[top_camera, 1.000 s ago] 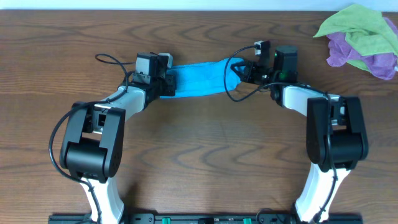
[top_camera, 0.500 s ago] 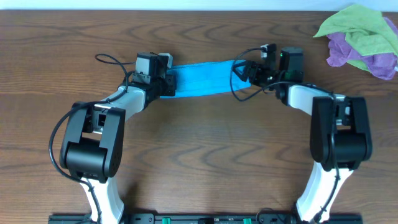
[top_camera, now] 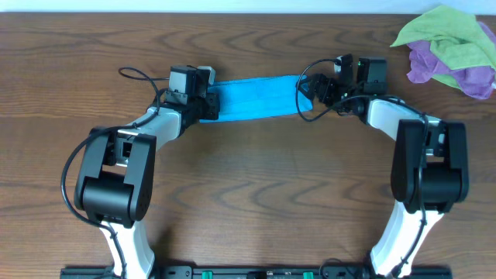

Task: Fold the cloth

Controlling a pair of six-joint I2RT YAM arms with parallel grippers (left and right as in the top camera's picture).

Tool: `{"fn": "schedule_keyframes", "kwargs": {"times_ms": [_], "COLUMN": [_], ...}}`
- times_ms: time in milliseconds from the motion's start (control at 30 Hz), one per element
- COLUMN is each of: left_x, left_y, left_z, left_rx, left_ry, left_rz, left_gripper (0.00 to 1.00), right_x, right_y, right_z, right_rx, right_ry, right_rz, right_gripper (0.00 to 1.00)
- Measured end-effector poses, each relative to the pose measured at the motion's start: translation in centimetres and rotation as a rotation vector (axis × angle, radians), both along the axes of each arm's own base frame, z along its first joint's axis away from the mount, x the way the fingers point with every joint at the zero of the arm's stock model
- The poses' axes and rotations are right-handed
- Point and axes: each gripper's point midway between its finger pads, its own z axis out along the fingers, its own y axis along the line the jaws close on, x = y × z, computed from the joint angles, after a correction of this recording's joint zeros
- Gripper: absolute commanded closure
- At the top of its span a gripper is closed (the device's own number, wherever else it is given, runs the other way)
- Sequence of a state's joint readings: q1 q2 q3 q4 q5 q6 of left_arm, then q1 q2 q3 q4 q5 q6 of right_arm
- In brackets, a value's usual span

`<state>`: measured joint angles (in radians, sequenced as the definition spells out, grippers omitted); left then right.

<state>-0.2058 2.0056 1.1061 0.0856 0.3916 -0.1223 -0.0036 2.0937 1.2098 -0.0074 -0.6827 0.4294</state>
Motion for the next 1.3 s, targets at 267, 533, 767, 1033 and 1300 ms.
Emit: {"fn": "schedule_keyframes", "kwargs": {"times_ms": [267,533,767,1033,1300], "left_x": [0.0,0.0,-0.1,-0.1,-0.1], "left_y": [0.0,0.0,0.0,0.0,0.0], "left_z": [0.0,0.0,-0.1,-0.1,-0.1], "left_rx": [0.000,0.000,0.001,0.001,0.001], "left_ry": [0.000,0.001,0.007,0.007,0.007], "left_rz": [0.000,0.000,0.000,0.000,0.000], "left_gripper": [0.94,0.94,0.94,0.94,0.94], "right_x": [-0.3,-0.4,-1.0,-1.8,-1.8], "right_y": [0.1,1.2,0.7,0.1,-0.1], "right_z": [0.1,0.1,0.0,-0.1,-0.5], "right_rx": [0.010,0.127,0.219,0.254,0.280], "right_ry": [0.023,0.003,0.032,0.050,0.051], "right_rz": [0.000,0.074,0.113,0.142,0.155], "right_gripper": [0.03,0.02,0.04,0.07,0.13]}}
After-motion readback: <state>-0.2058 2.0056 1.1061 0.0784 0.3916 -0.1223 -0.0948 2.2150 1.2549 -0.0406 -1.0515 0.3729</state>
